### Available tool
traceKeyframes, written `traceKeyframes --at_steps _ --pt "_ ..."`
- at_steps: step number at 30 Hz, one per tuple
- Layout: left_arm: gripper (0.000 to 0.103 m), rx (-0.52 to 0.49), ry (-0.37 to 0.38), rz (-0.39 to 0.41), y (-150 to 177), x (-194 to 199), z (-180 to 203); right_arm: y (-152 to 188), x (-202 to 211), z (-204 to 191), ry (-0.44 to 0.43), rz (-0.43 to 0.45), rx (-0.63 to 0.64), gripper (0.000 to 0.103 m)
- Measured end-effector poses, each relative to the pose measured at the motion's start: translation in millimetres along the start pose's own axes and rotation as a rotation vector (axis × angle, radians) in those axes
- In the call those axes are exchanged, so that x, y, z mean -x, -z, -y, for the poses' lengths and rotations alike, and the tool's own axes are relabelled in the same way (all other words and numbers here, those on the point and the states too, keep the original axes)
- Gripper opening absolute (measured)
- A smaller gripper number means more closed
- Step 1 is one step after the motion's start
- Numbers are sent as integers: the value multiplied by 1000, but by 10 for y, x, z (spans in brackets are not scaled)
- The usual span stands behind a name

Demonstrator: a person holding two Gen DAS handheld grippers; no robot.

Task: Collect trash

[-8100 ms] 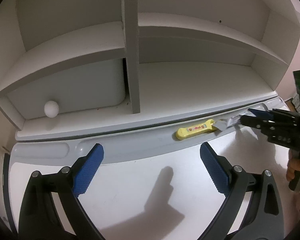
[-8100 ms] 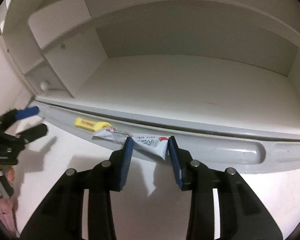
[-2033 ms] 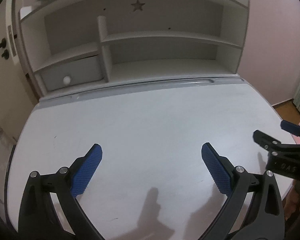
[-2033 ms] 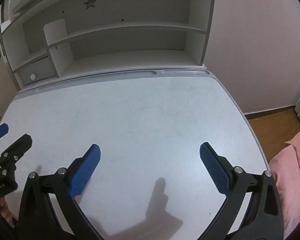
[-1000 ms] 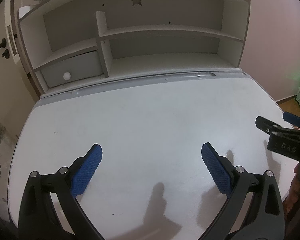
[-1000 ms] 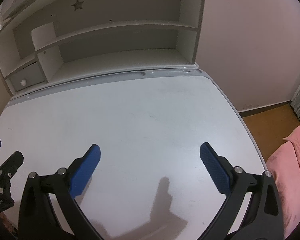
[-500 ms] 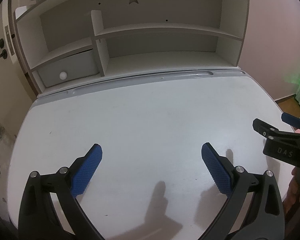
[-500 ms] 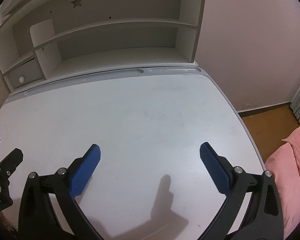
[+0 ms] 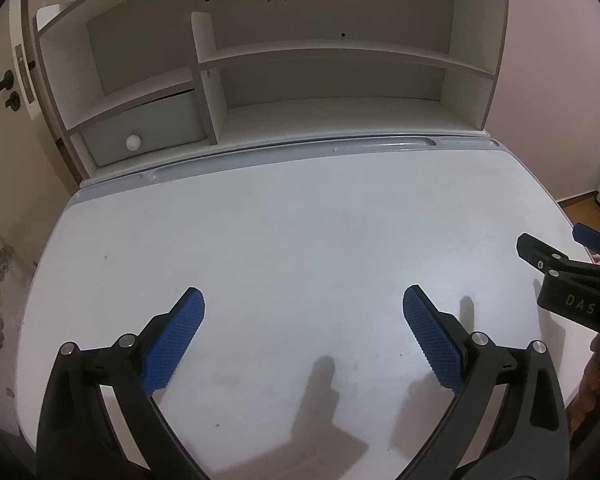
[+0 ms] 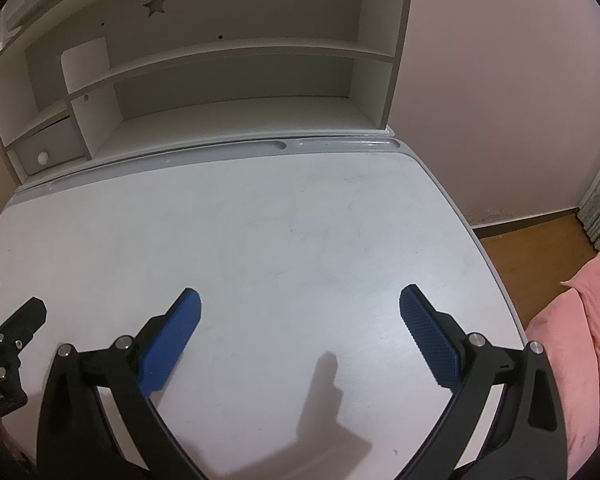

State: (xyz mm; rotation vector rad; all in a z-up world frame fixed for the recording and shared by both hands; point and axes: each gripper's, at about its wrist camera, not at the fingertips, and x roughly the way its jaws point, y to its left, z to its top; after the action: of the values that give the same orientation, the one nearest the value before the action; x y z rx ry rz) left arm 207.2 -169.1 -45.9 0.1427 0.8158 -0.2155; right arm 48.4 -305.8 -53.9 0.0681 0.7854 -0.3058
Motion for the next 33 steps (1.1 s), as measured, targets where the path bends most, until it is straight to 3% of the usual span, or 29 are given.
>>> traceKeyframes --at_steps 33 --pt "97 -19 6 0 4 89 -16 -6 110 -32 1 21 14 96"
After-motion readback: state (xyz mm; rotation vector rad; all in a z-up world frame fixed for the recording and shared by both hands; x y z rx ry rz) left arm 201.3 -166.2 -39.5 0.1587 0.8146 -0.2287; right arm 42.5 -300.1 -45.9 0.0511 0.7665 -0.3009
